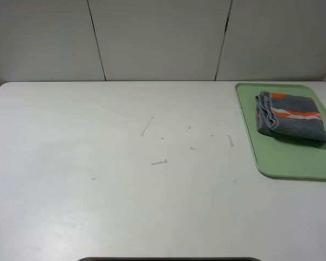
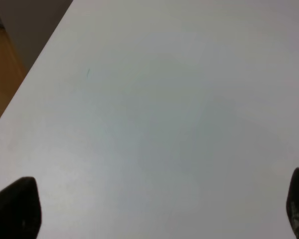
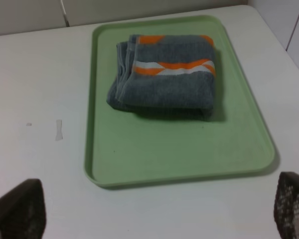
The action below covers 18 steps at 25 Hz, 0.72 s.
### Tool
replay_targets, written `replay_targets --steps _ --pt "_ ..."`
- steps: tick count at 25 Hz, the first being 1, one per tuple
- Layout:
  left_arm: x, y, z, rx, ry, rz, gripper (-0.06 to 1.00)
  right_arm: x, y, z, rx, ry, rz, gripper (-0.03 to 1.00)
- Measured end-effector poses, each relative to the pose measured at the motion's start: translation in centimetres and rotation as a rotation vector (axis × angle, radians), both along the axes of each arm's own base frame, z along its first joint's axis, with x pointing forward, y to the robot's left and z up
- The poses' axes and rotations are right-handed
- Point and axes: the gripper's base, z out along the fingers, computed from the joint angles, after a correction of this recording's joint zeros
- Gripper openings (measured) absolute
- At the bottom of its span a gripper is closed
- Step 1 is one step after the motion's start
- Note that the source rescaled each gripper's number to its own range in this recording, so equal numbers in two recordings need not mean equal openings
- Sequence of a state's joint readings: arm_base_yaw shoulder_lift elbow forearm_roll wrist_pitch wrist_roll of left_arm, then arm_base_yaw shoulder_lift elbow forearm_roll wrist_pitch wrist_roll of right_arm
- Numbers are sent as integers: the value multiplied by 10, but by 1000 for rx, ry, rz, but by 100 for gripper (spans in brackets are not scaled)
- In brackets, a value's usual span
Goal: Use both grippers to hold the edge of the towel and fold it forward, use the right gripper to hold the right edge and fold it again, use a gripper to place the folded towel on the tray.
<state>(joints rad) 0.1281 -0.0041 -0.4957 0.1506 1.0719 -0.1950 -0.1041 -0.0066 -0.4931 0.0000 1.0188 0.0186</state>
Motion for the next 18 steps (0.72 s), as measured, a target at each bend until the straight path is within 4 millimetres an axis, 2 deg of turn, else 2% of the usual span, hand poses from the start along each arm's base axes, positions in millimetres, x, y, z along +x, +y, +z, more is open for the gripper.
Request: replay_targets --steps 18 --pt "0 0 0 0 0 0 100 0 0 0 0 0 0 100"
